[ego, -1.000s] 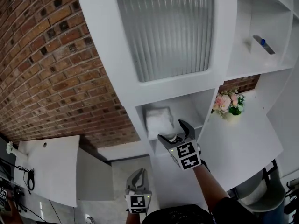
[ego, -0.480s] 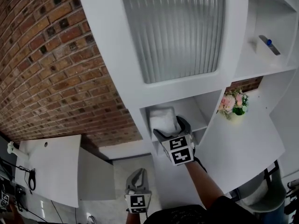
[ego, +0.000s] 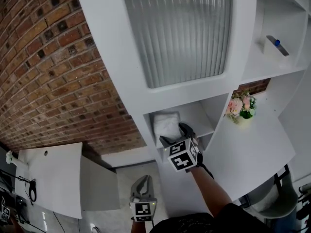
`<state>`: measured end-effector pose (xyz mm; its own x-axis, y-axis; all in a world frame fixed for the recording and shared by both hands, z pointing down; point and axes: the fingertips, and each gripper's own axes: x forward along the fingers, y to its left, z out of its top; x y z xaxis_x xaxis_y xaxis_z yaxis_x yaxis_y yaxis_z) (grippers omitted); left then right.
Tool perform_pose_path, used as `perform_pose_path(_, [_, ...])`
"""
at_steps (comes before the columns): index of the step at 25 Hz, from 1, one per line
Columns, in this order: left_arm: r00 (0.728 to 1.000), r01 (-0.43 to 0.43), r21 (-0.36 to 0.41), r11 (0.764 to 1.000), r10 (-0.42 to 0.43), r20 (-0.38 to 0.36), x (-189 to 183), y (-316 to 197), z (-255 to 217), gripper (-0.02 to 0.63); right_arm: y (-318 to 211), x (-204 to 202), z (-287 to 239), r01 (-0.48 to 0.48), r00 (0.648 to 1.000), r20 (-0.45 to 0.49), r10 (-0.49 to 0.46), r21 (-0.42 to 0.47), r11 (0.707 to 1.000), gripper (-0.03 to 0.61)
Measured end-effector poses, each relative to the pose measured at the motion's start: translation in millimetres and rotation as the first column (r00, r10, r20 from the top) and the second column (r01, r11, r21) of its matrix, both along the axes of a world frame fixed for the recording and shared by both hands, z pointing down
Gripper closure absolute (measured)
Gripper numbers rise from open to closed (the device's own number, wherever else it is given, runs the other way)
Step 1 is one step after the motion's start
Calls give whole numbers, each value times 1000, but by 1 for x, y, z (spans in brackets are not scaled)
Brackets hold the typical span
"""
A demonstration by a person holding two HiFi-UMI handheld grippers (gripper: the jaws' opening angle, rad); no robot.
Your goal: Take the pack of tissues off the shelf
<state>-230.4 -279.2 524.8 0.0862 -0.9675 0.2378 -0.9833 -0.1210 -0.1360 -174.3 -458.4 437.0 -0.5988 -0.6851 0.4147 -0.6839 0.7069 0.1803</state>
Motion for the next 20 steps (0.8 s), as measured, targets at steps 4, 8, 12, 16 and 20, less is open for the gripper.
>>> perform_pose_path(4, [1000, -5, -8, 1000, 5, 5, 0, 0, 3, 591, -3, 5, -1, 8, 1000, -16, -8, -8, 1000, 320])
perform_pose_path(8, [1000, -11, -5, 1000, 11, 8, 2, -2, 2, 591, -6, 11, -5, -16, 1000, -3, 16, 7, 1000, 382])
perform_pose_path(12, [1000, -2, -2, 1000, 2, 4, -1, -1, 6, 591, -4, 11, -10, -17, 1000, 19, 16, 43, 999, 455])
perform_pose_path(16, [1000, 3, -4, 1000, -3, 3, -2, -1, 5, 591, -3, 12, -12, -10, 999, 36, 7, 68, 998, 486])
perform_pose_path(20, [1000, 2, -5, 1000, -2, 9, -1, -1, 4, 591, -1, 15, -14, -2, 998, 62, -3, 85, 996, 503])
